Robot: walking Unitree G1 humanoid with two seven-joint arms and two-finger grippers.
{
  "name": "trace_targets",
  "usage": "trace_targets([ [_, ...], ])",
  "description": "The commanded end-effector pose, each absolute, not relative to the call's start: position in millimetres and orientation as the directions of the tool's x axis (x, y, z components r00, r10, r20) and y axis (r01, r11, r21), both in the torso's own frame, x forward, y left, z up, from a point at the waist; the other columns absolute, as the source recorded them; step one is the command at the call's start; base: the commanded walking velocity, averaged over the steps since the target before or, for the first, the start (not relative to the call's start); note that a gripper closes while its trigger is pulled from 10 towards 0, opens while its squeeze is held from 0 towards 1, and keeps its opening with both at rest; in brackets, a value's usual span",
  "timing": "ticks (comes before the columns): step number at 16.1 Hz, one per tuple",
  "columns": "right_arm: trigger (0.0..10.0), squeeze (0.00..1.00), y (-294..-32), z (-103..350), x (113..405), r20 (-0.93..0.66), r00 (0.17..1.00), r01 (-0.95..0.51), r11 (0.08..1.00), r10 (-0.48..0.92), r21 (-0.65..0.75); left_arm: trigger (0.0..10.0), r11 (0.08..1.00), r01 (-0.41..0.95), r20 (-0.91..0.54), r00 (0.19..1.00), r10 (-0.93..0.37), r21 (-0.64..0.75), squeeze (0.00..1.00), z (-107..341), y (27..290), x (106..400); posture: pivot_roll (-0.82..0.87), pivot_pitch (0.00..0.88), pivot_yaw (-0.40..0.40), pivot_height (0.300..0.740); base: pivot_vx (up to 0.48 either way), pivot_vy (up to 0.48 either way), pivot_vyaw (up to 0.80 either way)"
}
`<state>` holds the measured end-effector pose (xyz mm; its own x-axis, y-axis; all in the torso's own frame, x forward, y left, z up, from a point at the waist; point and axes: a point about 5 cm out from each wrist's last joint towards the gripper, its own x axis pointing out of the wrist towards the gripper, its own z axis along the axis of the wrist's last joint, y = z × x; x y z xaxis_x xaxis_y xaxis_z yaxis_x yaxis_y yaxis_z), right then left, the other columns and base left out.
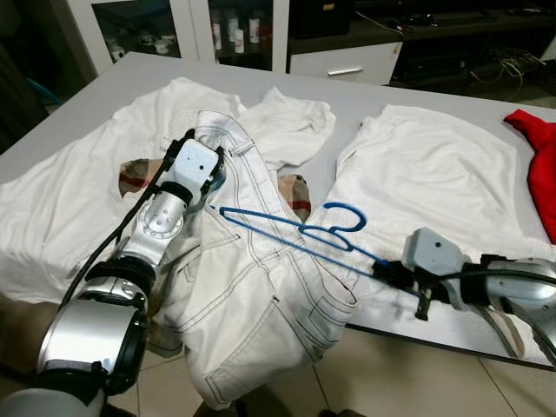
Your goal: Hang hanger
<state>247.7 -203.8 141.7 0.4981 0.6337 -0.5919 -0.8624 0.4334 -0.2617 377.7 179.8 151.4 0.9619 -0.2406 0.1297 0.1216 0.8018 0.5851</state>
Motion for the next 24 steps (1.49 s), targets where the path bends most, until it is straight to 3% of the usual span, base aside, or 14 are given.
trace_targets([
  [1, 10.0, 0.00, -206.8, 140.1, 252.9, -0.611, 0.527, -0.843, 0.455, 0.590, -0.287, 10.0, 0.764, 0.120, 0.152, 0.949, -0.275, 0.634, 0.00, 161.7, 177.7, 380.4, 0.03, 0.057, 0.011, 0.740, 0.000, 0.000, 0.00],
  [6, 10.0, 0.00, -210.4, 136.2, 263.7, -0.628, 0.584, -0.802, 0.487, 0.514, -0.348, 10.0, 0.710, 0.120, 0.112, 0.956, -0.272, 0.694, 0.00, 167.1, 199.9, 379.7, 0.04, 0.055, 0.011, 0.740, 0.000, 0.000, 0.00],
  [7, 10.0, 0.00, -209.3, 135.9, 263.9, -0.628, 0.584, -0.802, 0.485, 0.515, -0.348, 10.0, 0.710, 0.107, 0.122, 0.957, -0.264, 0.696, 0.43, 168.9, 203.4, 379.3, 0.04, 0.055, 0.011, 0.740, 0.000, 0.000, 0.00],
  [8, 10.0, 0.00, -207.6, 135.6, 263.9, -0.627, 0.581, -0.805, 0.482, 0.518, -0.347, 10.0, 0.717, 0.105, 0.130, 0.955, -0.265, 0.689, 1.00, 170.6, 206.0, 378.7, 0.04, 0.056, 0.009, 0.740, 0.000, 0.000, 0.00],
  [10, 10.0, 0.00, -205.3, 134.9, 264.2, -0.628, 0.577, -0.808, 0.475, 0.522, -0.349, 10.0, 0.708, 0.097, 0.133, 0.956, -0.263, 0.699, 1.00, 173.9, 209.4, 379.0, 0.04, 0.057, 0.007, 0.740, 0.000, 0.000, 0.00],
  [11, 10.0, 0.00, -205.2, 134.5, 264.5, -0.629, 0.578, -0.808, 0.473, 0.520, -0.351, 10.0, 0.707, 0.086, 0.136, 0.958, -0.252, 0.702, 0.73, 175.9, 211.6, 379.6, 0.04, 0.057, 0.007, 0.740, 0.000, 0.000, 0.00],
  [12, 10.0, 0.00, -205.1, 133.7, 264.9, -0.632, 0.578, -0.808, 0.472, 0.516, -0.353, 10.0, 0.710, 0.064, 0.143, 0.963, -0.228, 0.702, 0.00, 180.2, 217.3, 380.6, 0.04, 0.058, 0.005, 0.740, 0.000, 0.000, 0.00],
  [18, 10.0, 0.00, -204.9, 130.5, 266.1, -0.638, 0.577, -0.808, 0.471, 0.510, -0.353, 10.0, 0.780, -0.065, 0.217, 0.972, -0.092, 0.622, 0.00, 192.7, 245.1, 378.1, 0.05, 0.056, 0.002, 0.740, 0.000, 0.000, 0.00],
  [19, 10.0, 0.00, -205.0, 130.4, 267.3, -0.636, 0.582, -0.804, 0.476, 0.507, -0.356, 10.0, 0.841, -0.081, 0.236, 0.970, -0.057, 0.534, 0.22, 195.4, 250.0, 377.5, 0.05, 0.055, 0.002, 0.740, 0.000, 0.000, 0.00],
  [20, 10.0, 0.00, -205.2, 130.8, 268.3, -0.632, 0.589, -0.798, 0.483, 0.503, -0.360, 10.0, 0.872, -0.072, 0.239, 0.970, -0.053, 0.484, 0.16, 196.6, 251.4, 377.5, 0.05, 0.055, 0.002, 0.740, 0.000, 0.000, 0.00],
  [21, 10.0, 0.00, -205.6, 131.2, 269.3, -0.628, 0.598, -0.791, 0.491, 0.498, -0.364, 10.0, 0.908, -0.042, 0.237, 0.969, -0.064, 0.417, 0.00, 197.3, 251.7, 377.6, 0.05, 0.055, 0.001, 0.740, 0.000, 0.000, 0.00],
  [22, 10.0, 0.00, -206.4, 131.6, 270.8, -0.621, 0.613, -0.779, 0.504, 0.489, -0.372, 10.0, 0.953, 0.079, 0.223, 0.963, -0.148, 0.293, 0.00, 196.3, 247.8, 376.6, 0.05, 0.054, 0.001, 0.740, 0.000, 0.000, 0.00],
  [24, 10.0, 0.00, -209.3, 129.7, 275.2, -0.608, 0.651, -0.743, 0.544, 0.454, -0.389, 10.0, 0.855, 0.422, 0.105, 0.876, -0.470, 0.302, 0.00, 176.7, 228.5, 359.4, 0.06, 0.051, -0.002, 0.740, 0.000, 0.000, 0.00],
])
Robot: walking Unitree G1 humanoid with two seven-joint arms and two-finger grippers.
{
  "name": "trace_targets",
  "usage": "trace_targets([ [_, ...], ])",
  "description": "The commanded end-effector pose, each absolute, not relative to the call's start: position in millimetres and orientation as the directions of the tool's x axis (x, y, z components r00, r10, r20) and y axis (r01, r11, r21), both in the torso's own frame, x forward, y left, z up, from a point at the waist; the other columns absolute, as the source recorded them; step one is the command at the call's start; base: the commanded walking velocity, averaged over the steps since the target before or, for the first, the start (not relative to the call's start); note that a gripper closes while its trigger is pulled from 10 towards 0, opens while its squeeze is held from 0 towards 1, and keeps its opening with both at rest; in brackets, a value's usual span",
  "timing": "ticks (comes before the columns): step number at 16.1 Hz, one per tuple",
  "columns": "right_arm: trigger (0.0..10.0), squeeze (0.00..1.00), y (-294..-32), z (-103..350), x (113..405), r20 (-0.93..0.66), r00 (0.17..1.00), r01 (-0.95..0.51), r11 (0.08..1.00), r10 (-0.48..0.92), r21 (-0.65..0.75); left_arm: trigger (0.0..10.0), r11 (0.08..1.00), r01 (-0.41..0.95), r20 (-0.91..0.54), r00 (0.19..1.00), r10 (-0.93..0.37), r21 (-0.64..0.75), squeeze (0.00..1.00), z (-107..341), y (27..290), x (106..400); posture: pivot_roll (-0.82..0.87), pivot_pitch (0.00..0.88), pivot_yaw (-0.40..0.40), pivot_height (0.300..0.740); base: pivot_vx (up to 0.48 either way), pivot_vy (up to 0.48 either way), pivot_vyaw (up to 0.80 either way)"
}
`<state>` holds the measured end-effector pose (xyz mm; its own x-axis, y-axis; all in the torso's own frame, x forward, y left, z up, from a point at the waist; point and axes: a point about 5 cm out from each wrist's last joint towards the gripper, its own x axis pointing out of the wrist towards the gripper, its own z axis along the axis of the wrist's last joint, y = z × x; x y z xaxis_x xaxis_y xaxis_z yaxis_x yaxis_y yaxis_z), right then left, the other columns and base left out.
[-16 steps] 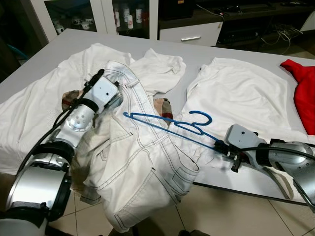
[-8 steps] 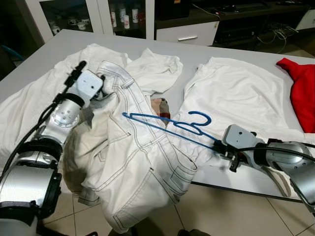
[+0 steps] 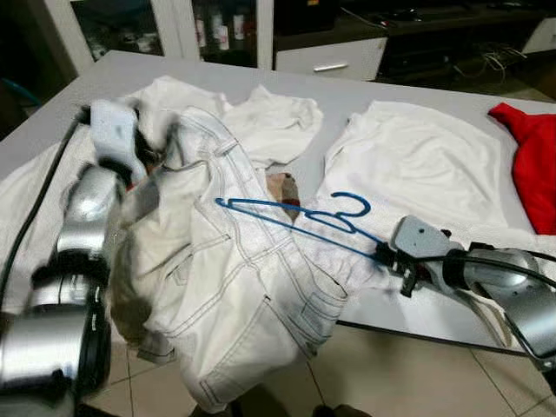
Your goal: Hang hanger
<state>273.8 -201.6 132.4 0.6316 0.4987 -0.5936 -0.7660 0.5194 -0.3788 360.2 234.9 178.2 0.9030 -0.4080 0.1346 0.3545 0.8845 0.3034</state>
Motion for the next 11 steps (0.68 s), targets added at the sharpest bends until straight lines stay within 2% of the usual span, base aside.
trace_targets([
  [1, 10.0, 0.00, -210.6, 129.5, 277.3, -0.604, 0.665, -0.729, 0.557, 0.439, -0.397, 10.0, 0.818, 0.485, 0.063, 0.848, -0.526, 0.309, 0.00, 170.0, 224.9, 353.5, 0.06, 0.050, -0.003, 0.740, 0.000, 0.000, 0.00],
  [4, 10.0, 0.00, -218.7, 132.8, 289.9, -0.572, 0.734, -0.656, 0.604, 0.367, -0.453, 10.0, 0.757, 0.584, -0.051, 0.800, -0.598, 0.293, 0.00, 155.2, 227.5, 335.8, 0.07, 0.045, -0.005, 0.740, 0.000, 0.000, 0.00],
  [8, 10.0, 0.00, -223.8, 136.9, 300.8, -0.535, 0.784, -0.590, 0.644, 0.315, -0.487, 10.0, 0.707, 0.654, -0.125, 0.751, -0.648, 0.268, 0.00, 165.8, 241.3, 315.3, 0.08, 0.042, -0.014, 0.740, 0.000, 0.000, 0.00],
  [9, 10.0, 0.00, -224.8, 136.9, 303.2, -0.528, 0.794, -0.576, 0.652, 0.303, -0.492, 10.0, 0.690, 0.673, -0.153, 0.736, -0.660, 0.266, 0.66, 168.3, 243.7, 311.0, 0.08, 0.043, -0.014, 0.740, 0.000, 0.000, 0.00],
  [10, 10.0, 0.00, -225.0, 136.3, 304.5, -0.526, 0.796, -0.572, 0.655, 0.299, -0.494, 10.0, 0.679, 0.688, -0.169, 0.724, -0.669, 0.258, 1.00, 171.5, 243.0, 306.9, 0.08, 0.046, -0.016, 0.740, 0.000, 0.000, 0.00],
  [11, 10.0, 0.00, -224.6, 135.8, 304.5, -0.526, 0.796, -0.573, 0.654, 0.300, -0.493, 10.0, 0.676, 0.692, -0.167, 0.720, -0.674, 0.254, 1.00, 173.5, 242.1, 305.5, 0.08, 0.046, -0.016, 0.740, 0.000, 0.000, 0.00],
])
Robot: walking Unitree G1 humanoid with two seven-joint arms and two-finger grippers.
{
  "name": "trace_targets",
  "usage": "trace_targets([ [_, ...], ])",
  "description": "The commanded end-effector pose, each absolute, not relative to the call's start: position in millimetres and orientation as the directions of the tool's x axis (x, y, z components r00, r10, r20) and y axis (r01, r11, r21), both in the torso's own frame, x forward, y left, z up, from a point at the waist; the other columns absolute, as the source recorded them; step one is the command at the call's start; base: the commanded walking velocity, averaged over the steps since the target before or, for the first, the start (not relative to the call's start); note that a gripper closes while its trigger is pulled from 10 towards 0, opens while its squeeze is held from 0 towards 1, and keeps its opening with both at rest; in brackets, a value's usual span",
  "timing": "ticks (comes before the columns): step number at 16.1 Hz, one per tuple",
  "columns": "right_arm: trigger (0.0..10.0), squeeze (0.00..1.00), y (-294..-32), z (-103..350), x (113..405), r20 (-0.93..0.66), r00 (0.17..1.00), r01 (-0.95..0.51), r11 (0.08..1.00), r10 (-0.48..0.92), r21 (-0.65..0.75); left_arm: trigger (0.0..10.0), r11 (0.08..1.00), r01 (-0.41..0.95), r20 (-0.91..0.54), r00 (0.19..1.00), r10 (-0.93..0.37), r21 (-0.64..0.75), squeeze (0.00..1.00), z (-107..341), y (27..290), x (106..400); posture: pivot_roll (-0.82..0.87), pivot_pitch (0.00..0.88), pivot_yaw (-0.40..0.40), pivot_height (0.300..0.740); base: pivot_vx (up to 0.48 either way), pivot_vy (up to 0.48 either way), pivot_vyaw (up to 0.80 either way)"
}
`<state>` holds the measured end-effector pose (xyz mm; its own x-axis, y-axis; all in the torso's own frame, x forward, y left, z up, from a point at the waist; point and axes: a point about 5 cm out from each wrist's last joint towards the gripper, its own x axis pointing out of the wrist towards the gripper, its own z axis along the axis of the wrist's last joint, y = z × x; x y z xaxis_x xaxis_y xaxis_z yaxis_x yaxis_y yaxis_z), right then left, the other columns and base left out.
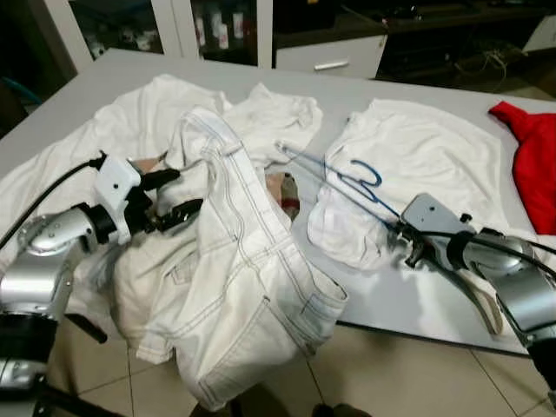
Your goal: Hang hanger
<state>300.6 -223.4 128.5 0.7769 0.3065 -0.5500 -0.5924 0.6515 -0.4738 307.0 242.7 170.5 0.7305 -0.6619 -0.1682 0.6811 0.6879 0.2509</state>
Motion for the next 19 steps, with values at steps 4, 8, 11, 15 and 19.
trace_targets([
  [4, 10.0, 0.00, -219.9, 130.4, 302.6, -0.532, 0.787, -0.586, 0.650, 0.313, -0.484, 10.0, 0.621, 0.773, -0.155, 0.635, -0.757, 0.129, 0.00, 185.5, 225.8, 289.6, 0.09, 0.049, -0.012, 0.740, 0.000, 0.000, 0.00],
  [8, 10.0, 0.00, -221.7, 131.6, 305.0, -0.518, 0.801, -0.566, 0.664, 0.301, -0.489, 10.0, 0.602, 0.798, -0.203, 0.596, -0.777, 0.039, 0.30, 184.2, 226.5, 275.7, 0.09, 0.051, -0.007, 0.740, 0.000, 0.000, 0.00],
  [11, 10.0, 0.00, -222.5, 133.7, 306.3, -0.503, 0.814, -0.546, 0.678, 0.291, -0.492, 10.0, 0.624, 0.781, -0.198, 0.608, -0.769, -0.030, 0.70, 180.6, 224.8, 263.8, 0.09, 0.055, -0.002, 0.740, 0.000, 0.000, 0.00],
  [15, 10.0, 0.00, -222.6, 134.5, 307.1, -0.497, 0.818, -0.540, 0.682, 0.288, -0.493, 10.0, 0.676, 0.732, -0.239, 0.643, -0.728, -0.088, 0.00, 170.4, 222.7, 253.1, 0.10, 0.061, -0.005, 0.740, 0.000, 0.000, 0.00],
  [19, 10.0, 0.00, -218.8, 135.9, 310.0, -0.483, 0.824, -0.535, 0.687, 0.296, -0.492, 10.0, 0.707, 0.693, -0.329, 0.641, -0.693, -0.141, 0.00, 152.4, 214.9, 242.9, 0.11, 0.064, -0.007, 0.740, 0.000, 0.000, 0.00],
])
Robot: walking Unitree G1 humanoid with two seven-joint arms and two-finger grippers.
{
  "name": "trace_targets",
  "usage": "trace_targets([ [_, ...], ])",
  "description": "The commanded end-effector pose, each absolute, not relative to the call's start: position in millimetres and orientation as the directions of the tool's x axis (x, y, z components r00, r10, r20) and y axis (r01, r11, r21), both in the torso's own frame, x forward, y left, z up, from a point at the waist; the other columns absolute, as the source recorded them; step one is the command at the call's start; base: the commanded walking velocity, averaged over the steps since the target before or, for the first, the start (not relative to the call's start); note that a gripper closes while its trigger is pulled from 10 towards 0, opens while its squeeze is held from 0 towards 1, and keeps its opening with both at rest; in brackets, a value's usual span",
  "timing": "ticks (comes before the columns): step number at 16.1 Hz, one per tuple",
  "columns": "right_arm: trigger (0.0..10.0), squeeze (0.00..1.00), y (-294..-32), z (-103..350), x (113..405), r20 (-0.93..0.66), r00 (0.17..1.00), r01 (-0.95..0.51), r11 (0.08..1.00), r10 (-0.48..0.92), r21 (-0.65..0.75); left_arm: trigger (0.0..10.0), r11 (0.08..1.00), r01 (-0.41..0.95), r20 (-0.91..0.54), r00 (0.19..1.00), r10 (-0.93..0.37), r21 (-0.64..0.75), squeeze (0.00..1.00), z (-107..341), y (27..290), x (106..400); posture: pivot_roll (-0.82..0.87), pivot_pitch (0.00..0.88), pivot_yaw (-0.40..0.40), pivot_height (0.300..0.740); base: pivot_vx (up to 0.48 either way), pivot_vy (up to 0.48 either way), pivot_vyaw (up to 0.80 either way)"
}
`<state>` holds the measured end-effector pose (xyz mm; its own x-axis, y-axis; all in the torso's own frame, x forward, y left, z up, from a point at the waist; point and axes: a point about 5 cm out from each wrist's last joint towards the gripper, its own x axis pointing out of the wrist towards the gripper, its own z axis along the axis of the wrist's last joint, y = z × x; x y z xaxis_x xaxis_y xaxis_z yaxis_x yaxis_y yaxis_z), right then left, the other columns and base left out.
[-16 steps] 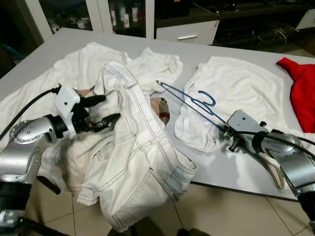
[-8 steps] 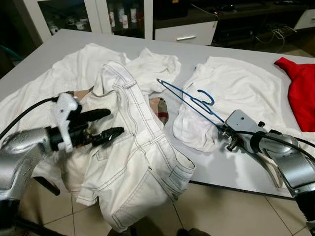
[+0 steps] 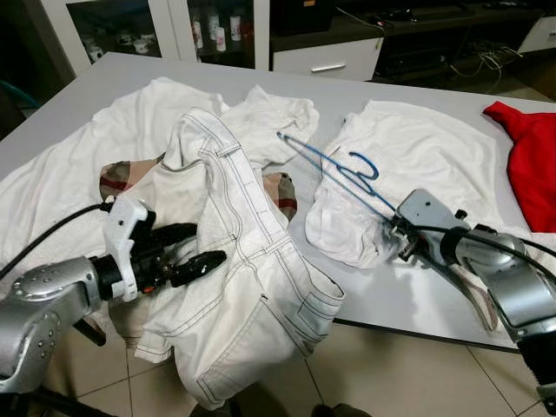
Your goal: Hang hanger
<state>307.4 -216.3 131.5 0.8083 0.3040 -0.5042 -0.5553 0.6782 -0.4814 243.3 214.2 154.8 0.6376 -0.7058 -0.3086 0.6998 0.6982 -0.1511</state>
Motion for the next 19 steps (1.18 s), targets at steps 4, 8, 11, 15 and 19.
trace_targets([
  [4, 10.0, 0.00, -217.1, 137.1, 310.8, -0.473, 0.829, -0.529, 0.693, 0.299, -0.490, 10.0, 0.751, 0.631, -0.392, 0.651, -0.650, -0.197, 0.00, 145.4, 212.1, 244.5, 0.12, 0.063, -0.005, 0.740, 0.000, 0.000, 0.00],
  [8, 10.0, 0.00, -218.2, 138.9, 311.9, -0.463, 0.837, -0.517, 0.700, 0.292, -0.492, 9.2, 0.753, 0.623, -0.450, 0.622, -0.641, -0.211, 0.00, 137.3, 202.6, 246.3, 0.11, 0.062, -0.006, 0.740, 0.000, 0.000, 0.00],
  [11, 10.0, 0.00, -218.4, 142.5, 314.0, -0.448, 0.846, -0.504, 0.707, 0.289, -0.496, 0.0, 0.716, 0.661, -0.476, 0.566, -0.673, -0.225, 0.00, 131.7, 192.2, 243.9, 0.11, 0.060, -0.009, 0.740, 0.000, 0.000, 0.00],
  [15, 10.0, 0.00, -218.5, 150.1, 317.9, -0.400, 0.873, -0.461, 0.735, 0.278, -0.497, 0.0, 0.667, 0.699, -0.445, 0.528, -0.724, -0.257, 0.00, 130.5, 179.6, 250.3, 0.10, 0.054, -0.005, 0.740, 0.000, 0.000, 0.00],
  [19, 10.0, 0.00, -223.6, 155.3, 319.2, -0.369, 0.895, -0.416, 0.762, 0.249, -0.496, 0.0, 0.698, 0.671, -0.369, 0.601, -0.709, -0.250, 0.00, 139.9, 181.8, 281.1, 0.09, 0.048, 0.005, 0.740, 0.000, 0.000, 0.00],
])
